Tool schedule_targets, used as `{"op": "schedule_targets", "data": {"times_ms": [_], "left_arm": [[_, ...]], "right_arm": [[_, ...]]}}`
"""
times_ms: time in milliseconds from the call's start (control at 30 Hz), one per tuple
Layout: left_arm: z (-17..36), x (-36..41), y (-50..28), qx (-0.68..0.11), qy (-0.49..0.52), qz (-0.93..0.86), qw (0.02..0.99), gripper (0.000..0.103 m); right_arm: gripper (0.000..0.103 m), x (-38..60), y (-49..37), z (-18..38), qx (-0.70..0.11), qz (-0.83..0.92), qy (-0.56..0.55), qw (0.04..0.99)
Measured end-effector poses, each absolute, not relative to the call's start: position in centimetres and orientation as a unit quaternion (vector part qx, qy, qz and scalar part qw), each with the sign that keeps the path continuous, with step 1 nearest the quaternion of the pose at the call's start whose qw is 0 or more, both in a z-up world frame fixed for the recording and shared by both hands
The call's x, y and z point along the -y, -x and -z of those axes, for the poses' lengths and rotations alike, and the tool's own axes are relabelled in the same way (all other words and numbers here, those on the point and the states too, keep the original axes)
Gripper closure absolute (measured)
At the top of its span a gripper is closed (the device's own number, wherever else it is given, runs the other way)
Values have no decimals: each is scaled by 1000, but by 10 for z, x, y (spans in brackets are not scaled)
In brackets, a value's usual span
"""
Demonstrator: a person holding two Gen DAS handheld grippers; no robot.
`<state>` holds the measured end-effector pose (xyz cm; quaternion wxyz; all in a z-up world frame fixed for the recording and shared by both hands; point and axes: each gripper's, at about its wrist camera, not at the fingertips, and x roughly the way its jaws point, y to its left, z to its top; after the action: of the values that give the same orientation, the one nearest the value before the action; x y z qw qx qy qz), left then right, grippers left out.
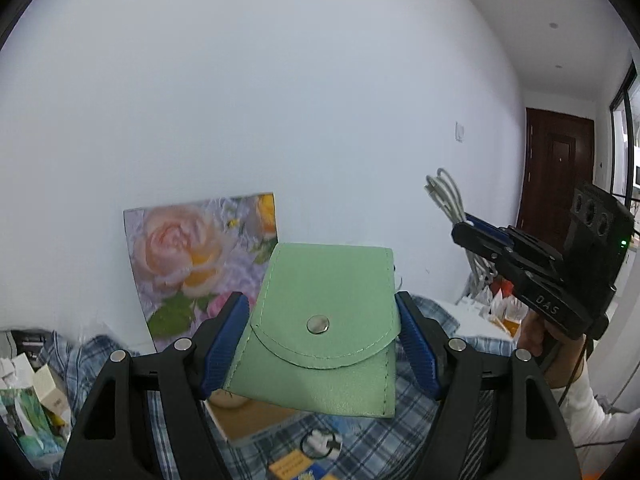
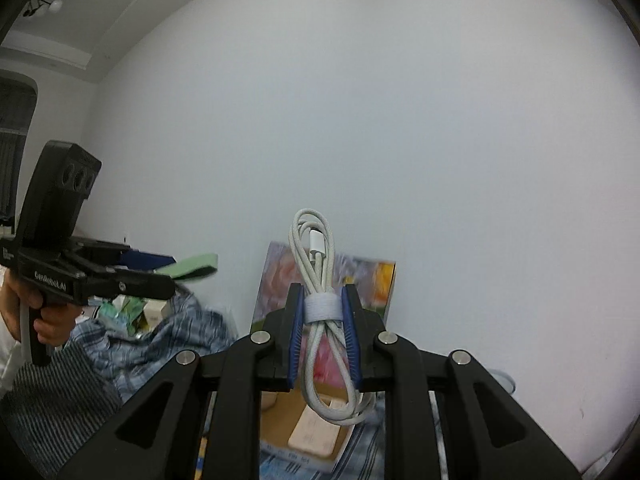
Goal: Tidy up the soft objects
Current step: 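Lift the green pouch with the left tool while the right tool lifts the white cable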
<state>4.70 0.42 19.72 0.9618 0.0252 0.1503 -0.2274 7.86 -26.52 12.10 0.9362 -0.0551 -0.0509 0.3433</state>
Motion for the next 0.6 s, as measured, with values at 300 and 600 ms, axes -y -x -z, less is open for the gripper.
{"op": "schedule_targets", "data": {"times_ms": [300, 600], "left_arm": [[-232, -1, -55, -77, -64, 138, 985, 28], [-249, 4, -76, -42, -50, 98, 993, 28]], "right_arm": [[85, 249, -71, -161, 112, -323, 59, 938], [85, 223, -89, -179, 125, -333, 50, 933]]}}
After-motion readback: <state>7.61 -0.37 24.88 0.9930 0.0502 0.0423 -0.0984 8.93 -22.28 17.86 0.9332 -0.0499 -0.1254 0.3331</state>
